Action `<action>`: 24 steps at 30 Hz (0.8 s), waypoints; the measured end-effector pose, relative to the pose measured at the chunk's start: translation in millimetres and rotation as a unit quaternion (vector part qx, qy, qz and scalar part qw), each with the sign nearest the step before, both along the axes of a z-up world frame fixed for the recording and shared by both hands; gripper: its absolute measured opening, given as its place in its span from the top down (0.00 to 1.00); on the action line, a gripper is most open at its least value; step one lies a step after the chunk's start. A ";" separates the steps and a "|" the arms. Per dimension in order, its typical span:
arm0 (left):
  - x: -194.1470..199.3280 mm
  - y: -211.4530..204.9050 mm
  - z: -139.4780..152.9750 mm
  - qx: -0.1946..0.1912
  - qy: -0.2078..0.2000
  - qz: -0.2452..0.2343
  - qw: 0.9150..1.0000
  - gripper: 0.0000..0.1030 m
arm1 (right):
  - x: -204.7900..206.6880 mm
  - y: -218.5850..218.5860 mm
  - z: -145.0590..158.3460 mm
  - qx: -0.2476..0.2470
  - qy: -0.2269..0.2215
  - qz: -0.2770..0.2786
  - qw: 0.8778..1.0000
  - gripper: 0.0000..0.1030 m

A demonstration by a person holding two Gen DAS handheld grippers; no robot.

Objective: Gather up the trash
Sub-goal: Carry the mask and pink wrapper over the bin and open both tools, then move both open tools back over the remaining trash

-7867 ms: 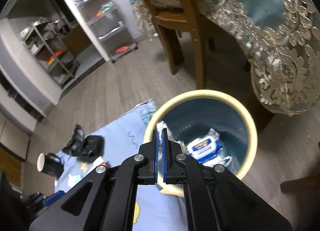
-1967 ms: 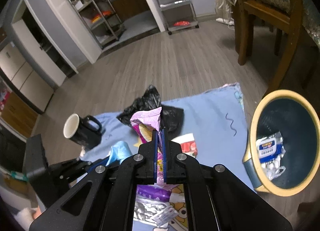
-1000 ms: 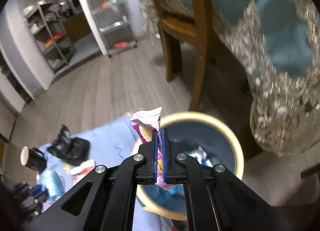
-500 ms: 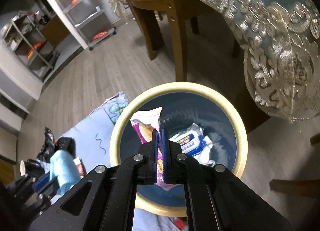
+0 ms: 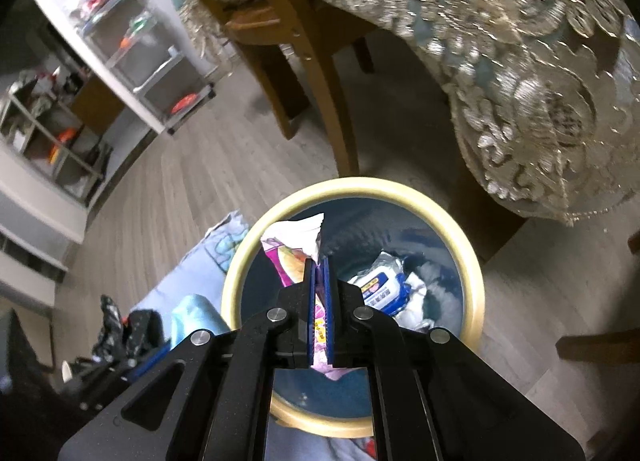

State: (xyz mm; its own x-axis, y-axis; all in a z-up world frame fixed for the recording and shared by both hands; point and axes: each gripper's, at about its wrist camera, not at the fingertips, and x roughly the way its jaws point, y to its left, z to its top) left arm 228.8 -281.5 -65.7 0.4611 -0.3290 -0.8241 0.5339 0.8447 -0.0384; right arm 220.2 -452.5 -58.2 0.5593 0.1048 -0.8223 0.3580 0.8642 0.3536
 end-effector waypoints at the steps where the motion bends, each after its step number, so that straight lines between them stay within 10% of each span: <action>1: 0.2 0.2 -0.1 -0.004 -0.002 0.001 1.000 0.89 | 0.0 -1.7 0.1 0.000 -0.001 -0.004 1.000 0.95; 4: -2.2 0.2 4.9 -0.017 -0.029 0.005 0.999 0.89 | -1.6 -6.2 1.2 0.007 -0.006 -0.016 1.000 0.94; 9: -4.0 6.1 9.9 -0.032 -0.050 0.018 0.998 0.58 | -2.9 -8.7 -0.3 0.018 -0.005 -0.028 0.999 0.54; 24: -13.4 65.1 10.6 -0.030 -0.044 0.064 0.997 0.44 | -1.7 5.9 15.4 0.013 -0.018 -0.015 1.000 0.37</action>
State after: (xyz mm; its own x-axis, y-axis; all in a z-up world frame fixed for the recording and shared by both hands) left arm 215.3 -216.4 -55.1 0.5712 -0.3112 -0.7595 0.4263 0.9032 -0.0495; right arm 218.5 -446.6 -42.7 0.5923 0.1087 -0.7984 0.3706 0.8431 0.3897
